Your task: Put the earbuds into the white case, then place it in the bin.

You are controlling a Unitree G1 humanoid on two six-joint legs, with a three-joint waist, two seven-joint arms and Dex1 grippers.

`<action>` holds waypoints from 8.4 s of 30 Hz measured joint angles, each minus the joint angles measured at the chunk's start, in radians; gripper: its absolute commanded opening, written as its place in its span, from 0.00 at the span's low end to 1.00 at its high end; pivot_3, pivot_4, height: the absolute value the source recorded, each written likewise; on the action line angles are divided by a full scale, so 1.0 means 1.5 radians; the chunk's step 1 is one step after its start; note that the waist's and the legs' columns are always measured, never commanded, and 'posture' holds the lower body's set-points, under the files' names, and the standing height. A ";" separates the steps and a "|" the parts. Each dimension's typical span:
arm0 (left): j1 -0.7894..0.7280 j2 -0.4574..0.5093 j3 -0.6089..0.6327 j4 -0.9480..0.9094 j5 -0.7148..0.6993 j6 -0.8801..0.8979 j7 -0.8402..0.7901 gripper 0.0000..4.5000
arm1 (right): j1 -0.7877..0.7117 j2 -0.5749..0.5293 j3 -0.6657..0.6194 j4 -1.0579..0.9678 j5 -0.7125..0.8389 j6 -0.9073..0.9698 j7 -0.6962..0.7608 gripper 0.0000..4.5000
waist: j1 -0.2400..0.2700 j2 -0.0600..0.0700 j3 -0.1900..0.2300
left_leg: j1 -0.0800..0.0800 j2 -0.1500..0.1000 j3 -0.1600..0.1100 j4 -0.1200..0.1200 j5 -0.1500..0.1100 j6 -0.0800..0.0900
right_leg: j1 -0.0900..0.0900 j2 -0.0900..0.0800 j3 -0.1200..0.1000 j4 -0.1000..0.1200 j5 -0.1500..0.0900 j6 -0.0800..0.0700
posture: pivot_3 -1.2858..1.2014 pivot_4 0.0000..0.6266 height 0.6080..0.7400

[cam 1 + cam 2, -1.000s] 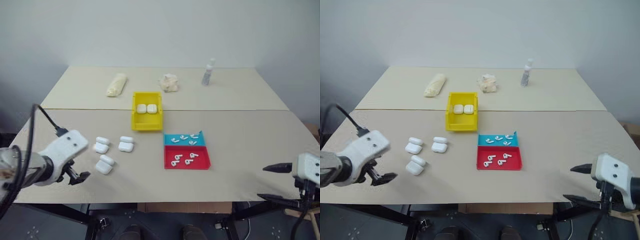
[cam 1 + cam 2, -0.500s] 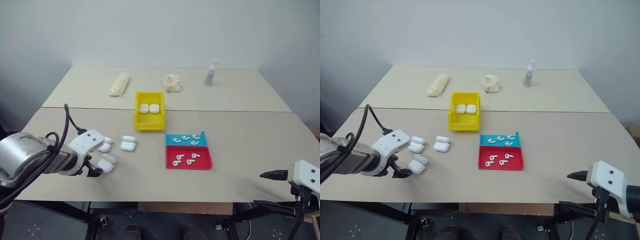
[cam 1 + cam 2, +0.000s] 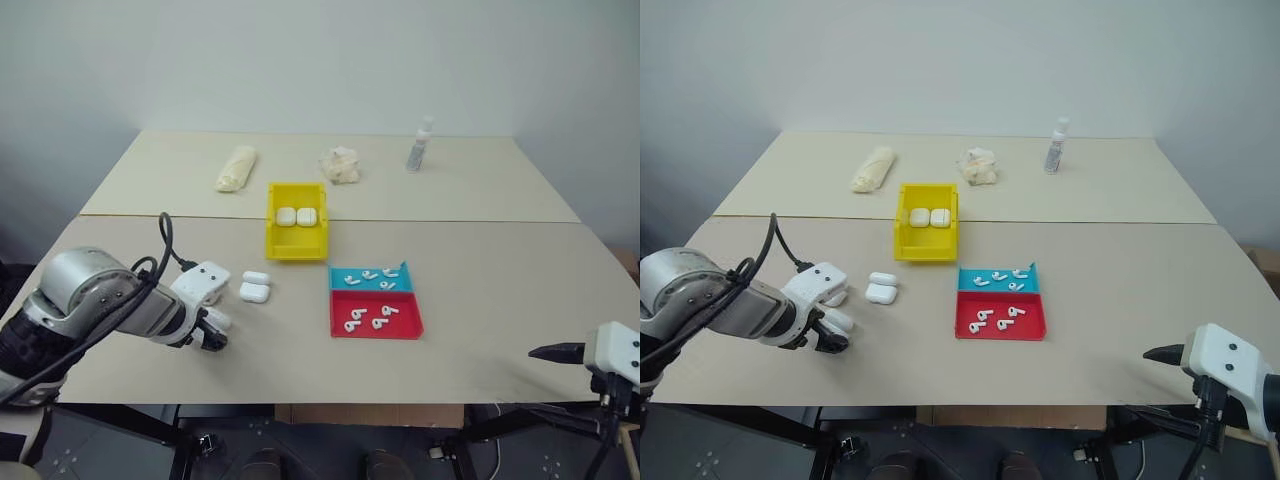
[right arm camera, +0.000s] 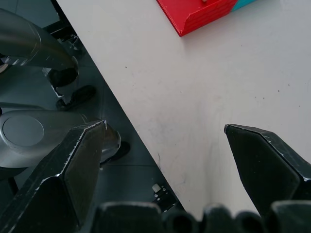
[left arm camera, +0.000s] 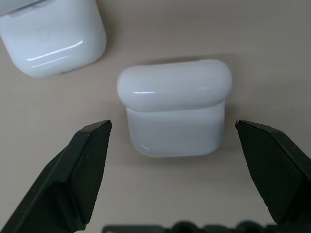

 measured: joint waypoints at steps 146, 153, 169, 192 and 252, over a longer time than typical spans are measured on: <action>0.572 -0.477 0.195 0.051 0.592 -1.203 -0.572 0.61 | -0.942 0.191 1.002 0.300 -0.516 0.043 0.073 0.39 | -0.015 0.004 -0.001 | -0.010 0.000 0.000 0.005 0.001 -0.001 | -0.011 0.000 -0.001 0.005 0.003 0.000 | 0.52 0.24 1.00; 0.572 -0.478 0.195 0.051 0.596 -1.201 -0.566 0.61 | -0.933 0.191 0.990 0.300 -0.519 0.032 0.075 0.39 | -0.015 0.004 -0.001 | -0.009 0.000 0.000 0.005 0.001 -0.001 | -0.011 0.000 -0.001 0.004 0.003 0.000 | 0.52 0.24 1.00; 0.569 -0.477 0.195 0.051 0.596 -1.188 -0.560 0.61 | -0.922 0.197 0.975 0.299 -0.530 0.030 0.080 0.28 | -0.016 0.004 -0.001 | -0.009 0.000 0.000 0.005 0.001 -0.001 | -0.010 0.000 -0.001 0.005 0.003 0.000 | 0.52 0.24 1.00; 0.397 -0.444 0.192 -0.003 0.411 -1.042 -0.704 0.61 | -0.893 0.287 0.434 -0.021 -0.258 0.405 -0.054 0.28 | -0.014 0.004 -0.001 | -0.010 0.000 -0.001 0.004 0.001 -0.001 | -0.010 0.000 -0.002 0.005 0.003 0.000 | 0.52 0.24 1.00; 0.226 -0.457 0.199 0.010 0.349 -0.962 -0.866 0.61 | -0.667 0.369 0.489 0.069 0.072 -0.191 -0.156 0.28 | -0.015 0.004 -0.001 | -0.009 0.000 -0.001 0.004 0.001 -0.001 | -0.010 0.001 -0.001 0.005 0.003 0.000 | 0.52 0.24 1.00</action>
